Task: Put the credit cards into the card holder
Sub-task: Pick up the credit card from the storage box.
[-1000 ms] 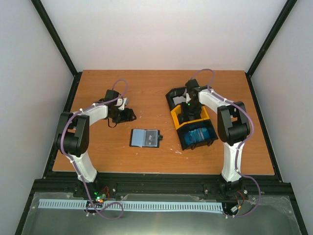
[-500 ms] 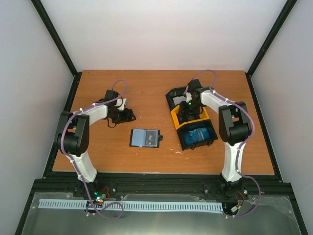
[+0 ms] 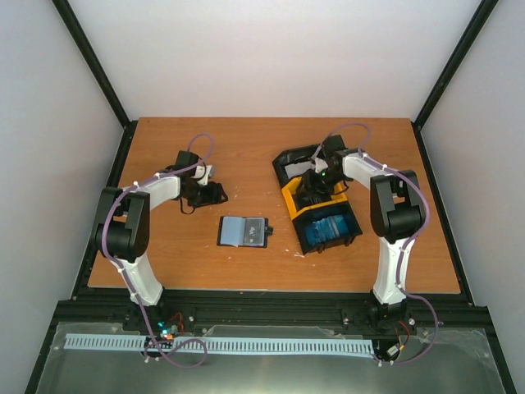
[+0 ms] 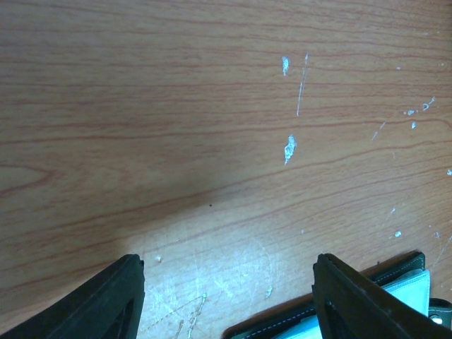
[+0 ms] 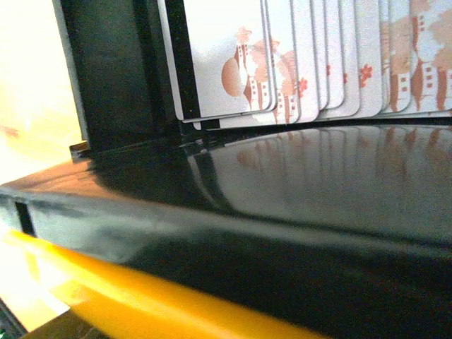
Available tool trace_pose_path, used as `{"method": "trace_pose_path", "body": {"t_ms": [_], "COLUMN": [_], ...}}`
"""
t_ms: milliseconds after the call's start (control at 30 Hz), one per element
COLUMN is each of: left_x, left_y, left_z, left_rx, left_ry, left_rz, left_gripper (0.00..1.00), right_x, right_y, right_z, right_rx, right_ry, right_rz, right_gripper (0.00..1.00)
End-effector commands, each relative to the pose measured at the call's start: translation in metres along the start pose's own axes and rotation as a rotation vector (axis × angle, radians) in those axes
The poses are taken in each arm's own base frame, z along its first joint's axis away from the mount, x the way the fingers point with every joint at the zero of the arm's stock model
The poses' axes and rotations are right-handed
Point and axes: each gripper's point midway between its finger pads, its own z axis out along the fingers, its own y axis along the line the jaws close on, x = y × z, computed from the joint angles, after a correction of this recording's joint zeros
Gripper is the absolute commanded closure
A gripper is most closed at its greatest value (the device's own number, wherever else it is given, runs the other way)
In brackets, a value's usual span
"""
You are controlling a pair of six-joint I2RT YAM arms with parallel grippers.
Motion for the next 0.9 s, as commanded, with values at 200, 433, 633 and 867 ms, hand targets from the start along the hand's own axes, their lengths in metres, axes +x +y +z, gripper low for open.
{"method": "trace_pose_path", "body": {"t_ms": [200, 433, 633, 867], "left_x": [-0.013, -0.013, -0.013, -0.011], "left_y": [-0.002, -0.002, -0.002, -0.001], "left_z": [-0.003, -0.003, -0.003, -0.002], "left_rx": [0.010, 0.009, 0.008, 0.005], "left_ry": [-0.021, -0.021, -0.017, -0.013], "left_rz": [0.017, 0.017, 0.016, 0.015], "left_gripper": [0.34, 0.34, 0.34, 0.34], "right_x": [0.009, 0.009, 0.009, 0.011], "right_y": [0.021, 0.031, 0.041, 0.042], "right_z": [-0.004, -0.008, -0.012, -0.010], "right_rx": [-0.116, -0.169, -0.221, -0.234], "right_ry": [0.027, 0.018, 0.004, 0.012], "right_rz": [-0.001, -0.027, -0.050, -0.048], "right_gripper": [0.57, 0.65, 0.70, 0.71]}}
